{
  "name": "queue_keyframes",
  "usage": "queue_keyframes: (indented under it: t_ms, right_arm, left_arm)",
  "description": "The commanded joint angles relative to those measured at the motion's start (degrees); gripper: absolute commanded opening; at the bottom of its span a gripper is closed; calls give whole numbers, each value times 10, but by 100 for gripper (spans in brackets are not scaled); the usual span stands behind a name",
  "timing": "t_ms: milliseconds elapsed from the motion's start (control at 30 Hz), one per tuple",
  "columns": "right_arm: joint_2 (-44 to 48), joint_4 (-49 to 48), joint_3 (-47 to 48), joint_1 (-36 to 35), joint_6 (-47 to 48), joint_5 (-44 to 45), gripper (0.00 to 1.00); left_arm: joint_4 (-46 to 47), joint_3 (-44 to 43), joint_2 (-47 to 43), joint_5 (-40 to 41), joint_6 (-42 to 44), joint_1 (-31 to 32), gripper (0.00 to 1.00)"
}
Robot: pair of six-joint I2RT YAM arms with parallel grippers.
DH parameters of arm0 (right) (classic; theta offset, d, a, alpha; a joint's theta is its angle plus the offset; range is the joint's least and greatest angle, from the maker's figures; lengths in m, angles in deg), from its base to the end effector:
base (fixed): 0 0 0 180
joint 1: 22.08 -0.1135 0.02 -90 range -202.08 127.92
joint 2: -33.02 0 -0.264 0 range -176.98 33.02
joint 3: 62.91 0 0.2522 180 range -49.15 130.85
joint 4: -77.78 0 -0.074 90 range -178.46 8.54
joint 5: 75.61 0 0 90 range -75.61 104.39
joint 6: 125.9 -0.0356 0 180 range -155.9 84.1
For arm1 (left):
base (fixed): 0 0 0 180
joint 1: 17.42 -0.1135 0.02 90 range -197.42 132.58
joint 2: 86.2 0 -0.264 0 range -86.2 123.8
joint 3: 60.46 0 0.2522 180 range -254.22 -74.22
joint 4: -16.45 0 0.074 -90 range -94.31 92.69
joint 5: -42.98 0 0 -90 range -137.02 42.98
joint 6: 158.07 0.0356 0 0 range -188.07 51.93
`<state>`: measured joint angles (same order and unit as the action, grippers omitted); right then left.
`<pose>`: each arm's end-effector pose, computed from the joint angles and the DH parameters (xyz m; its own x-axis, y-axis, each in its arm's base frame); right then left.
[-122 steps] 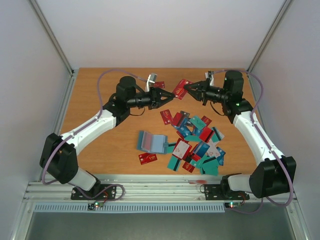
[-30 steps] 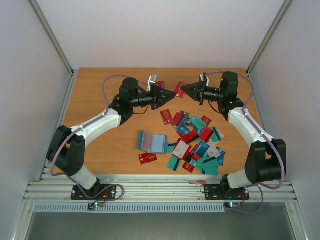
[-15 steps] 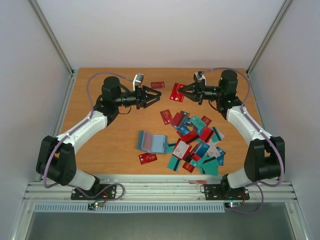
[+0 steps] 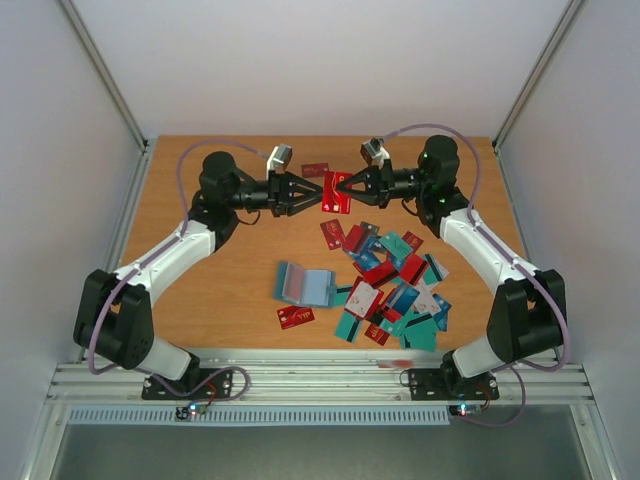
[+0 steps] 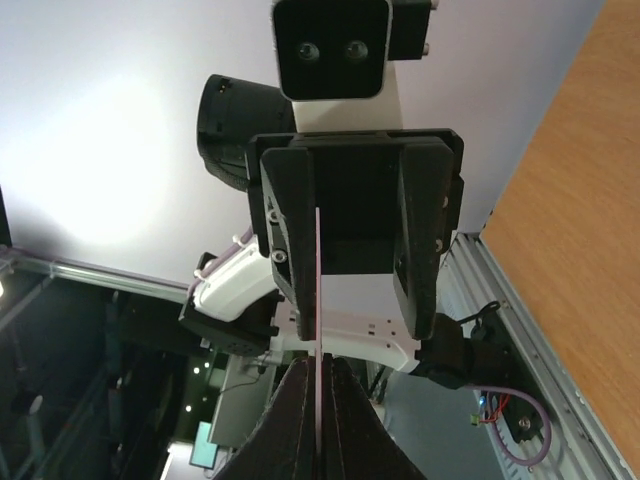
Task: Put the credit cards into the card holder
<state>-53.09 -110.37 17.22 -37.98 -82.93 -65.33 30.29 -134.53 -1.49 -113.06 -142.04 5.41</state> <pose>0.3109 0.1250 0.3537 -0.7029 -0.0644 -0.7084 -0.7045 -0.0742 0.7058 0.2932 -0.1587 0.3347 -0.9455 -0.0255 -0.3247 0.3252 -0.0152 -0.9455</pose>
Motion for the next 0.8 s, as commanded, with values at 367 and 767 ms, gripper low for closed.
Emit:
queue_keyframes:
  t_ms: [367,767]
  right_arm:
    - [1,148,43,-20,140,-5,1]
    - [-4,214,57,-30,187,18,6]
  left_arm:
    - [6,7,-20,-24,13,3,29]
    - [-67,26,-40,-7,72,10,0]
